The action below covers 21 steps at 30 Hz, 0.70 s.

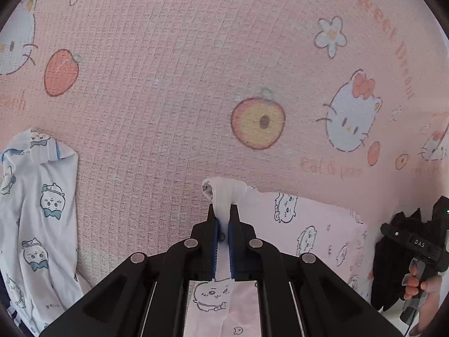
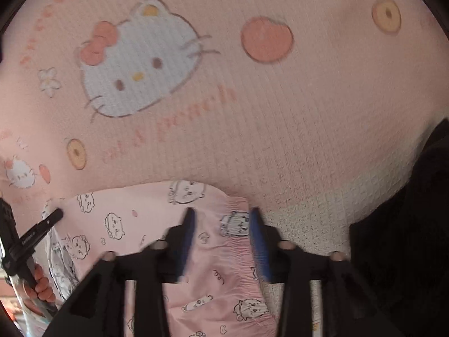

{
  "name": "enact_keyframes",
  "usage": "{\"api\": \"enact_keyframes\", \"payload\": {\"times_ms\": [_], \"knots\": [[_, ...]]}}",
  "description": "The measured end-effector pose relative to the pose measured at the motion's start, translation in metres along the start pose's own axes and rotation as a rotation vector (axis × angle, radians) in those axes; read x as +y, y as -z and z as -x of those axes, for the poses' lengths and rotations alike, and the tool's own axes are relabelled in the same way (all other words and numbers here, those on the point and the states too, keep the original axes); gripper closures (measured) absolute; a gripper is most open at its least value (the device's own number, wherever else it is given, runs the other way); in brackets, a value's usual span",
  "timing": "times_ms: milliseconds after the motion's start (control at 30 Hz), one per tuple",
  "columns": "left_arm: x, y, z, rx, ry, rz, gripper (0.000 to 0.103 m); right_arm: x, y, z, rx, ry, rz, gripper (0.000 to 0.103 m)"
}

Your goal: Fold clothes

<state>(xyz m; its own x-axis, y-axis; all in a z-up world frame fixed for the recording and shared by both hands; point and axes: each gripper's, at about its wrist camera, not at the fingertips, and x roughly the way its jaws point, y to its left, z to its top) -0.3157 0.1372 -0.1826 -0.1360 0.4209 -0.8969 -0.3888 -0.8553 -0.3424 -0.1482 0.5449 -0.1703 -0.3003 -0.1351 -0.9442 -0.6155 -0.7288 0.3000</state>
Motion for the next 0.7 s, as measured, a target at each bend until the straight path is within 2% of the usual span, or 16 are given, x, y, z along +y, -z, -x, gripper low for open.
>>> {"api": "enact_keyframes", "payload": {"times_ms": [167, 300, 333, 367, 500, 700], "knots": [[0.008, 0.002, -0.005, 0.014, -0.004, -0.007, 0.098, -0.009, -0.005, -0.028, 0.074, -0.069, -0.02, 0.055], [0.013, 0.003, -0.01, 0.017, -0.01, -0.03, 0.098, 0.008, -0.005, -0.04, 0.074, -0.023, 0.069, 0.055], [0.014, 0.003, -0.011, 0.017, -0.012, -0.036, 0.098, 0.012, -0.004, -0.04, 0.063, -0.004, 0.096, 0.059], [0.016, 0.004, -0.012, 0.019, -0.019, -0.04, 0.098, 0.014, -0.005, -0.038, 0.055, 0.001, 0.101, 0.073], [0.029, 0.003, -0.011, 0.036, 0.0, -0.014, 0.098, 0.023, -0.009, -0.03, 0.024, 0.02, 0.122, 0.09], [0.045, -0.006, 0.009, 0.027, 0.029, 0.004, 0.098, 0.035, -0.015, -0.016, -0.022, 0.049, 0.153, 0.092]]}}
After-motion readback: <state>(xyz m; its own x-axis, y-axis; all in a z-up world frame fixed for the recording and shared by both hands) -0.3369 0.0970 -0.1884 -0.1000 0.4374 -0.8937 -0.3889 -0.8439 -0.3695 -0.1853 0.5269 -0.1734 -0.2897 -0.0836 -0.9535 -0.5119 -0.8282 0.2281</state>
